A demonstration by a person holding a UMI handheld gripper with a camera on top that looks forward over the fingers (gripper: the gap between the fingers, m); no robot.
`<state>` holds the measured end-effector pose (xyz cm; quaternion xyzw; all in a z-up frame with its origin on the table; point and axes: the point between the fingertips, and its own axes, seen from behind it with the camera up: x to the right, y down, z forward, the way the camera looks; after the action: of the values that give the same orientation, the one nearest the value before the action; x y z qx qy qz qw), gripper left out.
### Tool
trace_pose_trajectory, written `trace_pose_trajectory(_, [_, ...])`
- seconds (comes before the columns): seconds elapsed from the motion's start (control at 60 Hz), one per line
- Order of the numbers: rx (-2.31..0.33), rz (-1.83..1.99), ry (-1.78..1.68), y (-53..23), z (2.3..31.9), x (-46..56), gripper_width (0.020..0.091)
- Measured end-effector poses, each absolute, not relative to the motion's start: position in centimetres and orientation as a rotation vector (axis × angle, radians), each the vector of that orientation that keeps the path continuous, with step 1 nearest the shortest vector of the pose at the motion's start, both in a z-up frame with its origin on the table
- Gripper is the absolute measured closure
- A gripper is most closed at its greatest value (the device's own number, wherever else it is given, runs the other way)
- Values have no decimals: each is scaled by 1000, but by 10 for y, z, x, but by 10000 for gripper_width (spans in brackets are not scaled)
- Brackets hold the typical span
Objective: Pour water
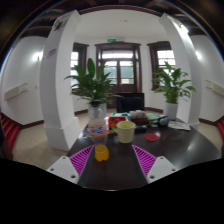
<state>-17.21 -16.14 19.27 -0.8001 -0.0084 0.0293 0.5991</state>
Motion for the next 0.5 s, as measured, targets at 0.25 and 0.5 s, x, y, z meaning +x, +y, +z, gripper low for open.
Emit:
trace_pose_trajectory(0.25, [-1780,118,-7,-120,191,-184,389])
trace_pose_trajectory(0.5, [-1743,160,-58,-60,184,-206,382])
